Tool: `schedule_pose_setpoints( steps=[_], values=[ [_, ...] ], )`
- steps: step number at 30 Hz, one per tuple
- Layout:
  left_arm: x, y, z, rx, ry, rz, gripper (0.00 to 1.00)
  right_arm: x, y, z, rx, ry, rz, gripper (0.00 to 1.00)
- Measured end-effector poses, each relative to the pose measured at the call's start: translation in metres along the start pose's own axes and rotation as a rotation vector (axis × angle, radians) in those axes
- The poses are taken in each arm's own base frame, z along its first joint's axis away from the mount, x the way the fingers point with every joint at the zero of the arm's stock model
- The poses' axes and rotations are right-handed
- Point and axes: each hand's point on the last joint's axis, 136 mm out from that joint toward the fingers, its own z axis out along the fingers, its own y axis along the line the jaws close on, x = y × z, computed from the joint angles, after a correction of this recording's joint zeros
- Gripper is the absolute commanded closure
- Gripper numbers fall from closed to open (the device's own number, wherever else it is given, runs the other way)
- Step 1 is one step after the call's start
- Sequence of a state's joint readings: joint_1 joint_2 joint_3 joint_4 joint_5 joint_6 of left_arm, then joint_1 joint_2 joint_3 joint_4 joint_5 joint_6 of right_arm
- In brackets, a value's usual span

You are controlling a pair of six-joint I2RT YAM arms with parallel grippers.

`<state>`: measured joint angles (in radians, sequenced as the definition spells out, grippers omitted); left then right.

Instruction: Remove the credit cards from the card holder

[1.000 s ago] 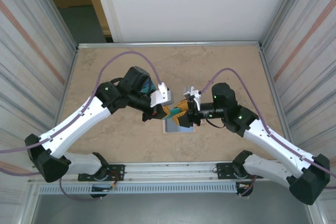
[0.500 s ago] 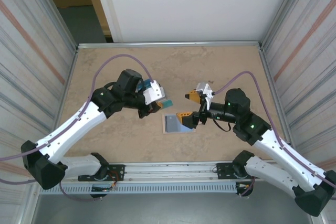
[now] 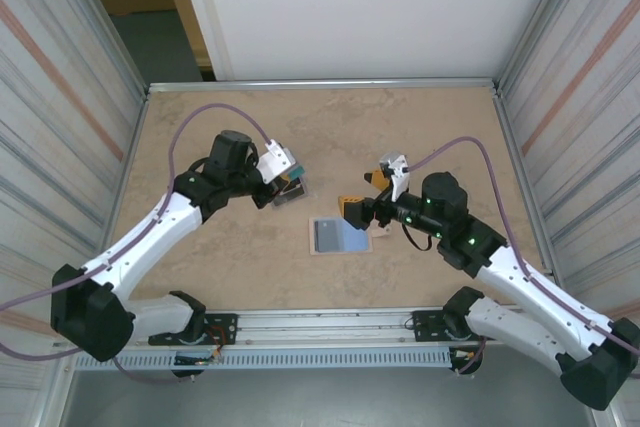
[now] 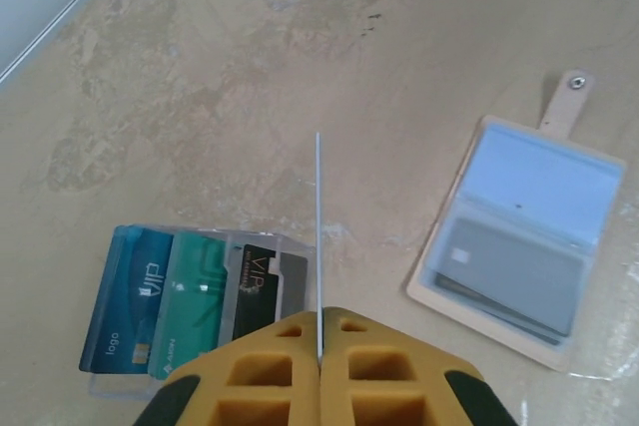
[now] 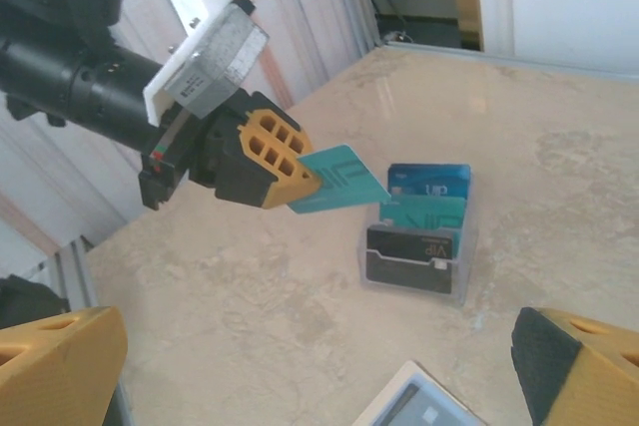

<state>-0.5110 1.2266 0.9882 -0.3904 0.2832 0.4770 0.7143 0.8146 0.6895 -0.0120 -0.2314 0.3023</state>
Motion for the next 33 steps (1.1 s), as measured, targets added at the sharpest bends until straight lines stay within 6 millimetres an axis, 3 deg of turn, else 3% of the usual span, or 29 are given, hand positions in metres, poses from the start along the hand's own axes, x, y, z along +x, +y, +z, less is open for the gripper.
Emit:
schedule_pose_setpoints(
  steps=[7,15,24,33],
  values=[
    [0.022,0.014,0.02,-0.021,0.05,0.033,1.0,0.019,-0.023,0.011,0.107,0.067,0.047,0.01],
    [0.048,0.048,0.039,-0.072,0.099,0.034,1.0,0.039,-0.055,0.016,0.286,0.133,0.081,0.02],
    [0.068,0.057,0.064,-0.038,0.165,0.055,1.0,0.059,-0.094,0.021,0.515,0.218,0.133,0.01],
    [0.073,0.065,0.076,-0.029,0.187,0.067,1.0,0.085,-0.1,0.031,0.625,0.315,0.11,0.02]
  ],
)
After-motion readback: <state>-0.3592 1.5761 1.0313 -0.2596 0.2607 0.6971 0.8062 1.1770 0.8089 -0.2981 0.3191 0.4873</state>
